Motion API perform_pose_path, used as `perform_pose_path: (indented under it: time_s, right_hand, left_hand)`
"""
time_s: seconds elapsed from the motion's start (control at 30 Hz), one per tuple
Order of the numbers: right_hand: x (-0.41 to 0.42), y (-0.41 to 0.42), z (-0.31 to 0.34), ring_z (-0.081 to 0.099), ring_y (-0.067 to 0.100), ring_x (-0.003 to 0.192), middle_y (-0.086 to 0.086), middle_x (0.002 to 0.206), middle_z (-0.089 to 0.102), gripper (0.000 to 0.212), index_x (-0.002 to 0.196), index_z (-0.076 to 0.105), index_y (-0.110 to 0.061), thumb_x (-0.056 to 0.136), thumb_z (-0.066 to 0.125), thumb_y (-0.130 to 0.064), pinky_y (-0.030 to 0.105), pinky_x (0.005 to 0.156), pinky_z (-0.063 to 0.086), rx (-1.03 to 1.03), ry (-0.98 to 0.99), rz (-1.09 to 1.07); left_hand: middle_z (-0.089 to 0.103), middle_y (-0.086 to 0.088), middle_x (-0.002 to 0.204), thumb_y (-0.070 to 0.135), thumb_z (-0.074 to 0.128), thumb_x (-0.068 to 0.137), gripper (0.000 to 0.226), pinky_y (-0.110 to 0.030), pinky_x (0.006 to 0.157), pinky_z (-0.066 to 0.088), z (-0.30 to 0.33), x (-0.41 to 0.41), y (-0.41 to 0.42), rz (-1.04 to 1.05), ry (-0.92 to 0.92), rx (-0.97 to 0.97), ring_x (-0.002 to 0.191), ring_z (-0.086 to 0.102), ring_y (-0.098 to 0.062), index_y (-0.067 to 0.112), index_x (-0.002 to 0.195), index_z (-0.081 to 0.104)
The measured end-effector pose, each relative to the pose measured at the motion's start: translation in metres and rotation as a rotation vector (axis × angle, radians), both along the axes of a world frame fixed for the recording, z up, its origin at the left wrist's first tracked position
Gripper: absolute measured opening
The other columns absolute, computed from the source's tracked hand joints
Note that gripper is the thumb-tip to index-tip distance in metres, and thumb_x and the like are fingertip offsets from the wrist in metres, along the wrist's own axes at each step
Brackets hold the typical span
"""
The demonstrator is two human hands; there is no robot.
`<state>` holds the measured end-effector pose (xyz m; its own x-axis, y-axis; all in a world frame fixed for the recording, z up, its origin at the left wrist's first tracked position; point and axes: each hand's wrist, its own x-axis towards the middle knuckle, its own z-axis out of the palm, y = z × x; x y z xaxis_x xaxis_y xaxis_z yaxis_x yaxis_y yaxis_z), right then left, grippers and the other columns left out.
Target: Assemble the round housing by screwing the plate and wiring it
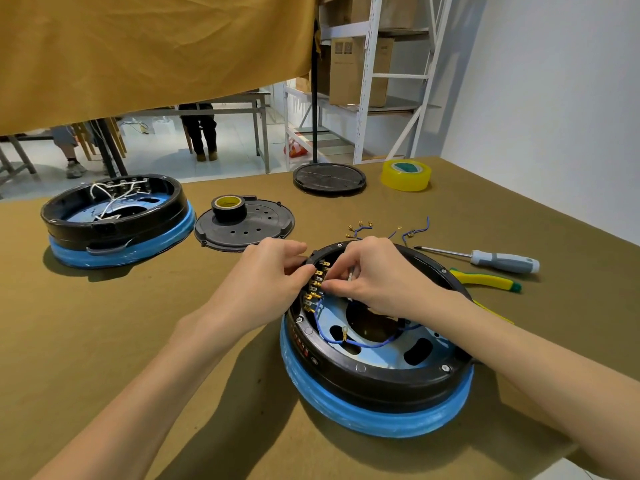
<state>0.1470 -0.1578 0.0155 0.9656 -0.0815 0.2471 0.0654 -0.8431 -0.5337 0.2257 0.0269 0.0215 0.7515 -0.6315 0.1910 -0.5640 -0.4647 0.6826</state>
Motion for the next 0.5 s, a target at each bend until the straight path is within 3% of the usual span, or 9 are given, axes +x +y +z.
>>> perform_pose_path:
  time_s: [0.13, 0.23, 0.37, 0.5]
  right_hand:
    - [-0.002, -0.001, 0.001, 0.061, 0.01, 0.067, -0.005, 0.073, 0.071, 0.013, 0.089, 0.083, -0.023, 0.089, 0.079, -0.035, 0.019, 0.057, 0.046, -0.011, 0.006, 0.009]
    - [-0.003, 0.0, 0.001, 0.061, -0.001, 0.062, -0.011, 0.069, 0.07, 0.009, 0.089, 0.082, -0.02, 0.089, 0.079, -0.029, 0.012, 0.057, 0.044, 0.035, 0.028, 0.019]
    - [-0.005, 0.0, 0.002, 0.06, -0.008, 0.061, -0.019, 0.066, 0.066, 0.004, 0.09, 0.082, -0.019, 0.089, 0.078, -0.021, 0.008, 0.058, 0.043, 0.05, 0.031, 0.021]
    - [-0.007, 0.002, 0.003, 0.059, -0.004, 0.061, -0.014, 0.067, 0.068, 0.005, 0.09, 0.082, -0.021, 0.089, 0.078, -0.023, 0.011, 0.057, 0.043, 0.039, 0.004, 0.002]
  left_hand:
    - [0.075, 0.008, 0.119, 0.03, 0.071, 0.095, 0.039, -0.023, 0.096, 0.054, 0.002, 0.002, 0.001, 0.039, 0.059, -0.038, 0.104, 0.067, 0.003, 0.022, 0.133, 0.068]
    - [0.075, 0.02, 0.095, 0.033, 0.074, 0.091, 0.024, -0.018, 0.081, 0.058, 0.007, 0.01, 0.005, 0.028, 0.12, 0.016, 0.085, 0.07, 0.008, 0.031, 0.116, 0.075]
    - [0.074, 0.019, 0.088, 0.032, 0.08, 0.087, 0.034, -0.004, 0.057, 0.047, 0.008, 0.017, 0.006, 0.023, 0.158, 0.064, 0.078, 0.069, 0.011, 0.025, 0.12, 0.074]
    - [0.075, 0.016, 0.091, 0.03, 0.081, 0.086, 0.031, -0.006, 0.058, 0.046, 0.006, 0.02, 0.005, 0.045, 0.201, 0.052, 0.083, 0.07, 0.006, 0.025, 0.117, 0.076]
